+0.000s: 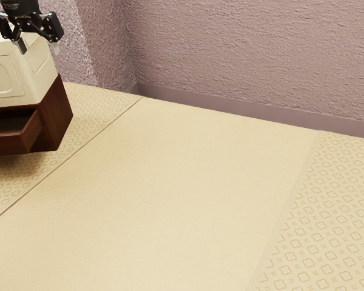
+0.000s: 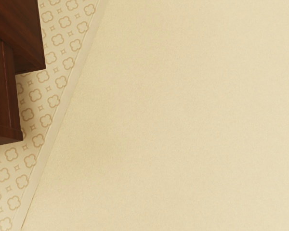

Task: Push the drawer handle with one arm to close the drawer

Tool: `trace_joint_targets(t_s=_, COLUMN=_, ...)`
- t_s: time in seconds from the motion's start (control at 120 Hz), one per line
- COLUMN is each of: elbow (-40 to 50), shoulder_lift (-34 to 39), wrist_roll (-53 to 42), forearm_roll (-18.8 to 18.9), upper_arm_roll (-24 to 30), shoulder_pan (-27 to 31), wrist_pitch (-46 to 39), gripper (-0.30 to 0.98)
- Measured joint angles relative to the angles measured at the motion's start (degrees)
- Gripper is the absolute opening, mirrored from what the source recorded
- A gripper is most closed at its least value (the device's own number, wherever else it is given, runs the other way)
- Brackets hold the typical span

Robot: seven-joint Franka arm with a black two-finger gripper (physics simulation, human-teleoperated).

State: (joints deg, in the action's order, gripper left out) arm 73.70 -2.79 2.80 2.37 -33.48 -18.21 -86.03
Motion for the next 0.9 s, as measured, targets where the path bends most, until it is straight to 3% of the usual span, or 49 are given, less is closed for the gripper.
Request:
trace_joint_targets(t_s=0.1, elbow=-0.3, shoulder_lift=0.09, wrist_roll=-0.03, forearm_roll=0.14, upper_arm_roll=0.15, shoulder_pan=0.04, wrist_pitch=0.05, gripper=0.67)
trace_joint_targets(t_s=0.233, elbow=-9.16, shoulder_lift=4.4, wrist_roll=-0.04, forearm_roll=2.15, upper_arm_roll=0.9, shoulder_pan=-2.53, wrist_pitch=0.54, gripper=0.67)
trace_joint_targets(t_s=0.392, elbow=-6.68, shoulder_lift=5.77, wrist_roll=0.14, forearm_roll=0.72, upper_arm_roll=1.11, shoulder_pan=-4.35, wrist_pitch=1.14, gripper=0.67)
trace_joint_targets(t_s=0.483, elbow=7.28, shoulder_lift=13.83, wrist_roll=0.67, forearm_roll=-0.5, upper_arm_roll=3.83, shoulder_pan=-4.99, wrist_pitch=1.26, gripper=0.66)
trace_joint_targets(t_s=0.575, elbow=33.67, shoulder_lift=32.2, wrist_roll=1.11, forearm_roll=-0.34, upper_arm_roll=20.78, shoulder_pan=13.27, wrist_pitch=-2.14, gripper=0.67)
trace_joint_targets(t_s=0.667, elbow=56.95, shoulder_lift=44.67, wrist_roll=1.51, forearm_roll=-0.27, upper_arm_roll=25.65, shoulder_pan=21.71, wrist_pitch=-6.37, gripper=0.67)
trace_joint_targets(t_s=0.733, elbow=70.65, shoulder_lift=47.14, wrist_roll=1.78, forearm_roll=-0.25, upper_arm_roll=26.46, shoulder_pan=24.79, wrist_pitch=-10.39, gripper=0.67)
trace_joint_targets(t_s=0.808, elbow=77.01, shoulder_lift=46.19, wrist_roll=2.55, forearm_roll=0.08, upper_arm_roll=26.63, shoulder_pan=26.32, wrist_pitch=-13.69, gripper=0.67)
trace_joint_targets(t_s=0.9, elbow=78.65, shoulder_lift=43.53, wrist_roll=-1.57, forearm_roll=6.25, upper_arm_roll=25.4, shoulder_pan=26.86, wrist_pitch=-21.32, gripper=0.66)
